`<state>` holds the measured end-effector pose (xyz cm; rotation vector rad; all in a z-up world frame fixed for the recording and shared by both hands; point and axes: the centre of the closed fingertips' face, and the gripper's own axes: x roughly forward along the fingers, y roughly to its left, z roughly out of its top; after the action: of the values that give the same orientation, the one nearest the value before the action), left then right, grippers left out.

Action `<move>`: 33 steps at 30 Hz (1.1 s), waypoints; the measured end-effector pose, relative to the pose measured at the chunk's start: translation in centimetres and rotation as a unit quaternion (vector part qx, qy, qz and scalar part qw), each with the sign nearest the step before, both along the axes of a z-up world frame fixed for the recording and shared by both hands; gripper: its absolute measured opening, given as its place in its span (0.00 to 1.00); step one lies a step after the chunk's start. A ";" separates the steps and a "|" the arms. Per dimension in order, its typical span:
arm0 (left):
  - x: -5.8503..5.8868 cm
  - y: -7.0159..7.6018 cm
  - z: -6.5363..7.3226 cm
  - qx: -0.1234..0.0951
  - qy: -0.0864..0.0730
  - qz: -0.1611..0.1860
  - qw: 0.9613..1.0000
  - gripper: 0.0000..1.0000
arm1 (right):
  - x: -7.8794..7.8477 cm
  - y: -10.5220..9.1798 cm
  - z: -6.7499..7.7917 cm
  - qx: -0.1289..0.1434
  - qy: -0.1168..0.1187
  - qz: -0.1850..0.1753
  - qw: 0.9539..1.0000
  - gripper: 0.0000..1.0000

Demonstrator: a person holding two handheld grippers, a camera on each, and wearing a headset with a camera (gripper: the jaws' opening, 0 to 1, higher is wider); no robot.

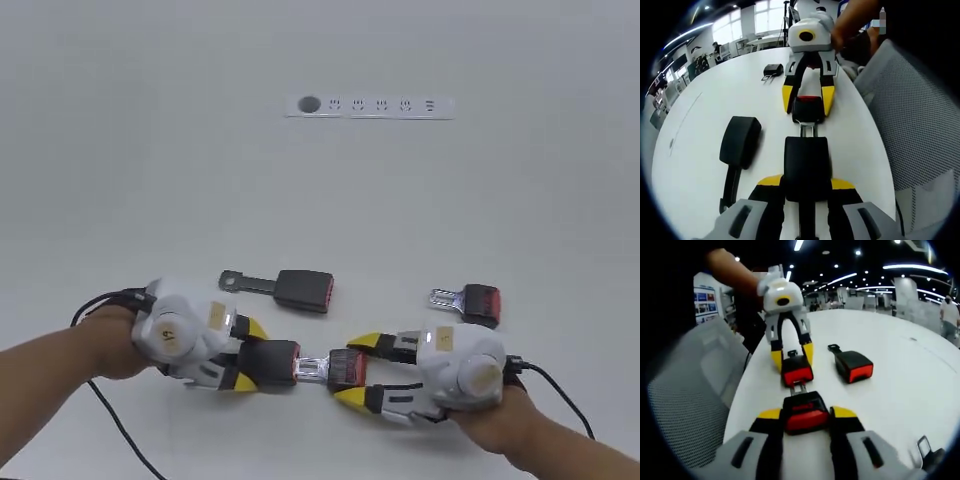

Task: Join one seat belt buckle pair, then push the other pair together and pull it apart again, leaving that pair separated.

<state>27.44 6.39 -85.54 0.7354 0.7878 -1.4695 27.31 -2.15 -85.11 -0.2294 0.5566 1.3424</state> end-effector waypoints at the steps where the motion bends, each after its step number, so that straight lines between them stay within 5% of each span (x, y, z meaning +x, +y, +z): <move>1: 0.0 0.0 0.0 0.000 0.000 0.000 1.000 0.33 | 0.0 0.0 0.0 -0.001 0.000 -0.001 1.000 0.36; 6: 0.1 0.0 0.0 0.003 -0.001 -0.005 1.000 0.33 | 0.1 0.4 0.1 -0.007 0.007 -0.022 1.000 0.36; 11: 0.1 0.3 -0.2 0.005 -0.002 -0.007 1.000 0.33 | 0.0 1.5 0.0 -0.024 -0.011 -0.005 1.000 0.36; 22: 0.0 0.1 -0.2 0.011 -0.012 -0.037 0.999 0.33 | 0.2 1.7 0.1 -0.033 0.002 0.004 0.999 0.36; 33: -0.1 -0.1 -0.2 0.009 -0.010 -0.022 1.000 0.33 | 0.2 3.2 0.0 -0.035 0.003 0.001 0.999 0.35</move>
<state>27.33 6.30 -85.70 0.7844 0.7736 -1.4945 27.46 1.04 -85.16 -0.2840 0.6091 1.3274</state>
